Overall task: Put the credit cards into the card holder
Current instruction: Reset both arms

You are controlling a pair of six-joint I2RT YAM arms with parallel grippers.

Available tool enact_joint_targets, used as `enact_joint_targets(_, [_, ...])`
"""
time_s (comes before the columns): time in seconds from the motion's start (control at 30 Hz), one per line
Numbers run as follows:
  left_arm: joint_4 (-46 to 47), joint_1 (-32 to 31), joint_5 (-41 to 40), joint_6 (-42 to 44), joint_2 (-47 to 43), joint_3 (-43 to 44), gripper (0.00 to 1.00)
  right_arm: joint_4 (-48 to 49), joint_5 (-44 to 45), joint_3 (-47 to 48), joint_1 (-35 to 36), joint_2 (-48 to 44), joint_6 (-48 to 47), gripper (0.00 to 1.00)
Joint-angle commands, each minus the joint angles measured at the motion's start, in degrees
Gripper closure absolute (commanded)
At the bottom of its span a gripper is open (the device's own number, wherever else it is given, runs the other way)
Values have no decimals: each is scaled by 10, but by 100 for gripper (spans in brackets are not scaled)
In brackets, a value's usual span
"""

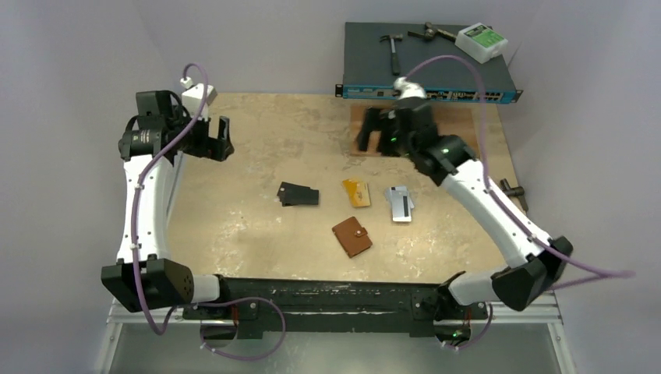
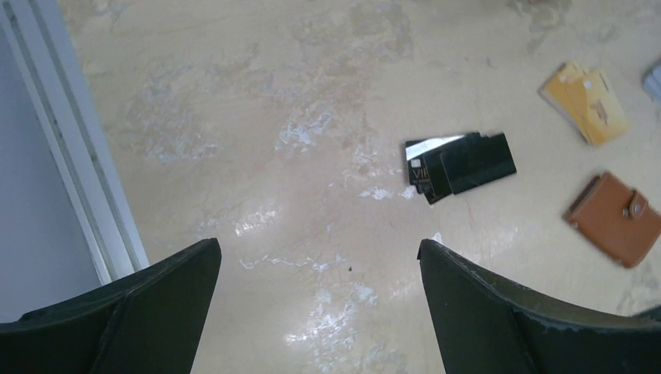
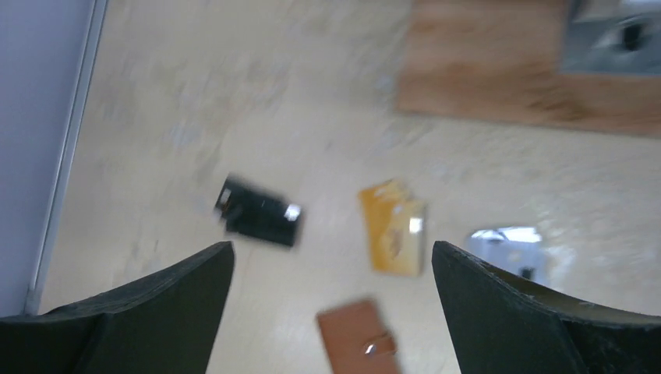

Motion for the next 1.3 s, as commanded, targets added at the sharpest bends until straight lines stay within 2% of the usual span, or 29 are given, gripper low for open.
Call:
enact_joint_targets(0.0, [137,41,-22,-185,7,-66,0,131,3,-105,-182,-74,-28,1])
enact_joint_targets(0.1, [239,42,-22,-203,4,-161,0,362,31,-315,-270,-134,-71,1])
enact_joint_targets(0.2, [354,42,-14,-214,13,-247,0,616,134,-483,-290,-158,-148,1])
enact_joint_targets(0.27, [423,41,-16,-210,25,-287,0,736,190,-548,-306,-148,-149,1])
enact_joint_targets(0.37, [524,41,-21,-215,50,-339,0,828,208,-588,-336,-111,-163,1])
enact_joint_targets(0.47, [616,41,-13,-216,75,-376,0,896,197,-605,-358,-64,-154,1])
enact_joint_targets(0.53, [660,40,5,-221,89,-394,0,842,174,-577,-370,-44,-143,1])
enact_joint_targets(0.6, [668,33,24,-203,102,-400,0,843,165,-578,-371,-38,-153,1])
enact_joint_targets(0.83, [759,10,-5,-188,73,-476,0,1035,156,-687,-371,-20,-165,1])
enact_joint_targets(0.9, [807,6,-7,-183,48,-516,0,1045,144,-694,-371,-19,-180,1])
enact_joint_targets(1.07, [1039,-17,-32,-154,-8,-680,0,1114,110,-723,-370,-13,-208,1])
enact_joint_targets(1.13, [1202,-31,-36,-150,29,-742,0,1156,74,-739,-368,14,-220,1])
enact_joint_targets(1.17, [1170,-35,-45,-143,12,-742,0,1220,69,-751,-365,40,-234,1])
enact_joint_targets(1.2, [1118,-38,-51,-137,-1,-726,0,1236,74,-749,-361,45,-241,1])
enact_joint_targets(1.27, [1114,-26,-50,-162,21,-700,0,1144,87,-715,-359,34,-226,1])
